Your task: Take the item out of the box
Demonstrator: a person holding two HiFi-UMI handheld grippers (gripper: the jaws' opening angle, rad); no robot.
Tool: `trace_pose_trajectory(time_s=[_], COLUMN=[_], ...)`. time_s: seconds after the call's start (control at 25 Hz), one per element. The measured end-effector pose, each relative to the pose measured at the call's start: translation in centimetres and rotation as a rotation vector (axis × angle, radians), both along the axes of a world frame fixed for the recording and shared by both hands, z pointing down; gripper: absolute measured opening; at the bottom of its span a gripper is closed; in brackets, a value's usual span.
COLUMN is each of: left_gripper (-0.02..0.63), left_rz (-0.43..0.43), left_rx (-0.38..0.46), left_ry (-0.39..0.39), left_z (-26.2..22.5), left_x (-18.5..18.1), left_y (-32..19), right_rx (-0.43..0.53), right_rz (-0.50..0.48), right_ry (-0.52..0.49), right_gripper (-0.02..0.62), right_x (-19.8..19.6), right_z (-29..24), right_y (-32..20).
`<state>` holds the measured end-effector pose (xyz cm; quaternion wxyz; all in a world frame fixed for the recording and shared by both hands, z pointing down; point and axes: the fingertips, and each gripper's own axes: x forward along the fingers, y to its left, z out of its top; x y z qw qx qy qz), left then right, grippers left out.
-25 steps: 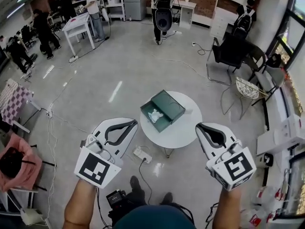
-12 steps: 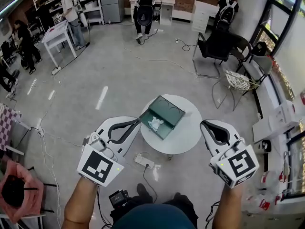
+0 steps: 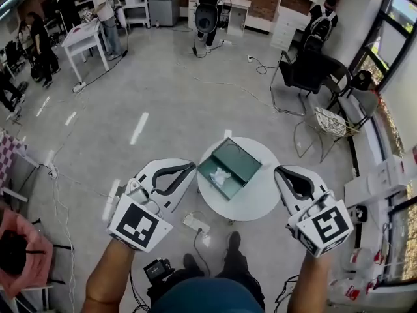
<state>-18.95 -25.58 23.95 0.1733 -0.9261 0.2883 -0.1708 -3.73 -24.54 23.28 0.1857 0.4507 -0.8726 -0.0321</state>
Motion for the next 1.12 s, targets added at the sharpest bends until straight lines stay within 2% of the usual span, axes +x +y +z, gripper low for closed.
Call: trace_pose_trajectory(time_s=[0.32,0.52,0.8,1.12], left_gripper=[0.021,0.021,0.023,0.023], left_rz=[-0.111,-0.166,-0.199,-0.202], left_rx=[-0.044,-0.098,-0.176,-0.258], left_ry=[-0.030,-0.014,-0.045,-0.079], left_z=[2.2,4.6,9.7,16.7], left_x=[1.2,3.1,6.2,9.3], left_y=[-5.5,-9.4,-13.9,-17.7], right_rx=[0.011,-0.009,-0.046,-0.092], right_rz=[-0.182,-0.261,-0.324,-0.347], right_ry=[0.014,0.018,0.015,0.005], right_gripper=[0.040,0.040,0.040,0.040], right_x=[0.5,1.6,3.6,5.8], right_z=[2.1,3.7,7.0,12.2], right_y=[-7.3,-12.1,-17.3,-21.4])
